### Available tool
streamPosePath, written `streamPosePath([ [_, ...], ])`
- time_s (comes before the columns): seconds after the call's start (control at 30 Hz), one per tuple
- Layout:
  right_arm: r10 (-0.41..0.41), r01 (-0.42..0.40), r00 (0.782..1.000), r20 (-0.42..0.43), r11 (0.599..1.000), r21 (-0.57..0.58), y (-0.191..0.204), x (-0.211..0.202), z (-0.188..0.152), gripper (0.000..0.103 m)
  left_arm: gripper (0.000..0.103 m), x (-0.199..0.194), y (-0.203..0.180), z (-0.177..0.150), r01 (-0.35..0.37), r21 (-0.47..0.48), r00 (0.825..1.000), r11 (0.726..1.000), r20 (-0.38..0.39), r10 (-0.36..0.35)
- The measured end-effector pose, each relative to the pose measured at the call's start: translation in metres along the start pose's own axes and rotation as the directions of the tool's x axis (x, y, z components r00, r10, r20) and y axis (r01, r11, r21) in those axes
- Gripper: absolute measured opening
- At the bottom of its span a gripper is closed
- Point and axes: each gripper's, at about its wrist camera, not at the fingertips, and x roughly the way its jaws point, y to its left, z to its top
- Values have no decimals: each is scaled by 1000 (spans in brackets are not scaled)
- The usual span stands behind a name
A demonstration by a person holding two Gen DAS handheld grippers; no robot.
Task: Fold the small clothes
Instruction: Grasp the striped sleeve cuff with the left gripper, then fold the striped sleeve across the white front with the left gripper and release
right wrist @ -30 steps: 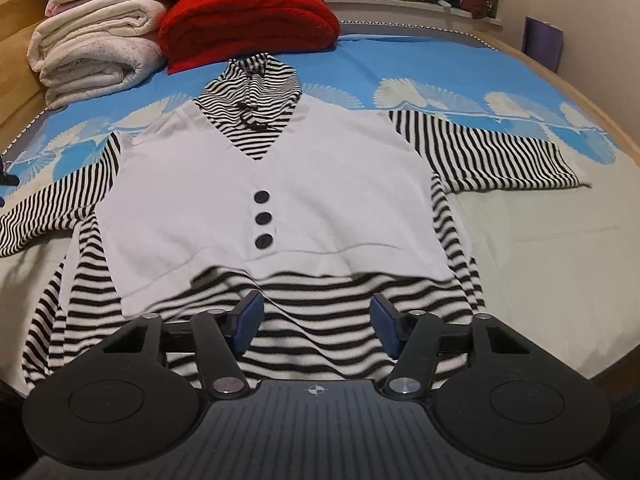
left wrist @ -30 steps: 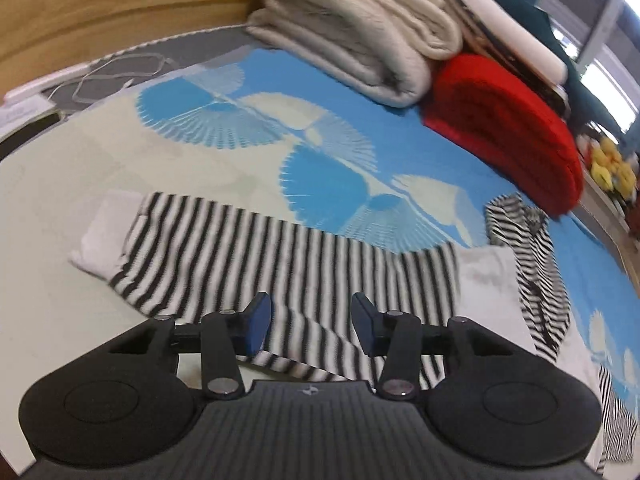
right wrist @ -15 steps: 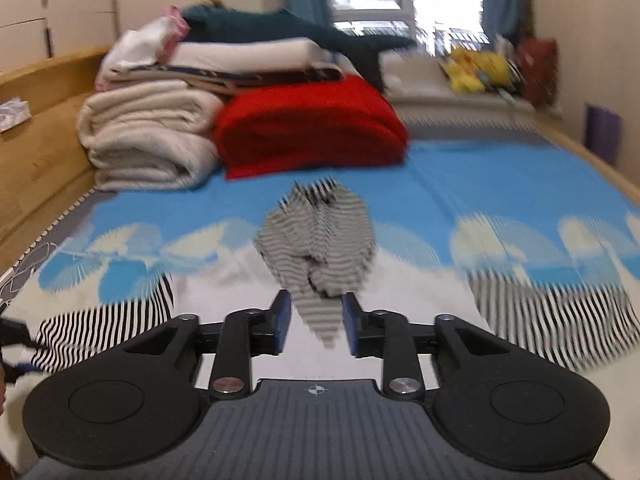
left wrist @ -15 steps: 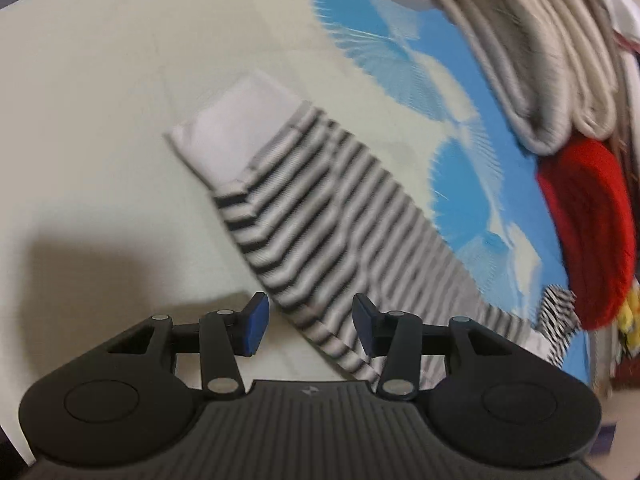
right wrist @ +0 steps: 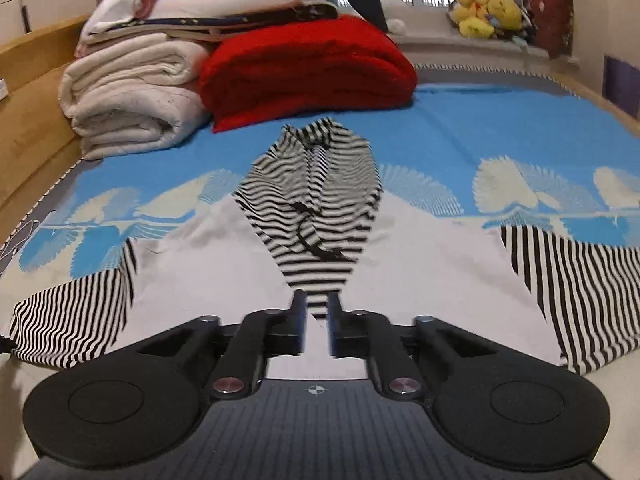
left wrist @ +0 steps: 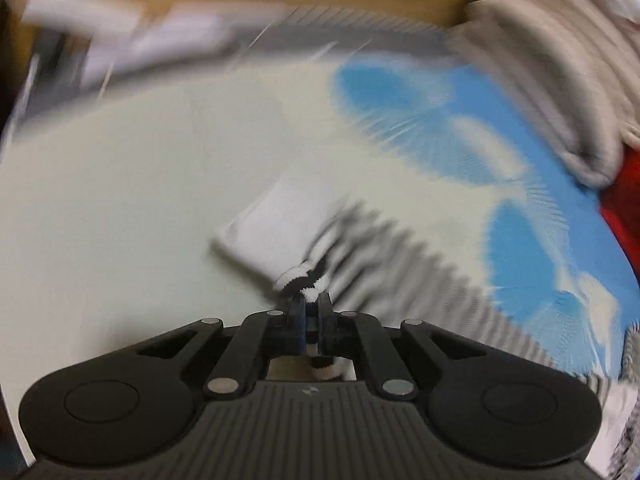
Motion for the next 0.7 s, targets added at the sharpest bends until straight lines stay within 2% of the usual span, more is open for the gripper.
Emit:
streamPosePath([
  [0.03,-9,9,1000,-5,1000,5,-4,1,0,7,4,-21,-22,-3,62,58,996,996,67,-66],
  [0.07,-21,21,1000,-6,1000,5,-8,2,0,7,4,-40,-43,-8,138,108,982,985,114,-150],
  [0.1,-30,30,1000,-3,1000,6,-11,0,-1,7,4,-62,-65,-18,240,162,953,957,147,-264],
  [0.13,-36,36,999,-3,999,12,-15,0,-1,7,4,-84,-87,-30,350,214,909,912,156,-386],
  [0.17,-36,36,999,-6,999,21,-18,0,-2,7,4,-108,-112,-47,476,272,842,836,133,-523],
  [0.2,-36,36,999,-10,999,33,-22,0,-1,8,4,-122,-130,-63,567,307,783,764,88,-616],
  [0.23,-40,41,999,-12,998,40,-26,1,-1,8,5,-137,-151,-83,678,332,696,655,-4,-718],
  [0.27,-47,48,999,-11,998,49,-30,2,-1,8,7,-144,-168,-100,757,337,621,560,-105,-777],
  [0.3,-54,55,998,-9,997,55,-33,1,-1,8,9,-148,-186,-118,822,327,548,467,-227,-805],
  [0.33,-66,66,998,-7,996,65,-38,1,-1,9,18,-150,-199,-133,863,313,491,396,-335,-805],
  [0.37,-76,76,997,-10,994,76,-42,2,-1,11,29,-149,-205,-143,886,302,453,352,-399,-797],
  [0.4,-84,85,996,-15,992,93,-47,3,-1,19,31,-146,-207,-148,890,303,446,341,-425,-788],
  [0.43,-90,92,996,-23,988,121,-53,5,-1,24,32,-141,-206,-149,868,321,489,380,-414,-768],
  [0.47,-94,98,995,-33,984,151,-59,7,-1,31,32,-134,-205,-147,839,332,539,431,-400,-741],
  [0.5,-94,101,994,-47,977,188,-66,10,-1,32,32,-123,-203,-144,801,343,596,491,-388,-703],
  [0.57,-81,102,993,-88,958,268,-78,18,-4,32,32,-101,-199,-138,686,395,728,611,-347,-592],
  [0.6,-70,100,992,-108,948,303,-83,23,-5,33,32,-91,-197,-135,621,423,784,660,-325,-529],
  [0.63,-57,100,990,-133,934,344,-88,29,-7,33,32,-81,-194,-131,574,437,819,693,-312,-482],
  [0.67,-52,109,986,-157,918,382,-92,34,-10,33,32,-69,-191,-125,539,430,841,724,-311,-442],
  [0.7,-43,115,983,-178,901,418,-97,40,-12,34,32,-65,-186,-122,530,415,846,739,-320,-427],
])
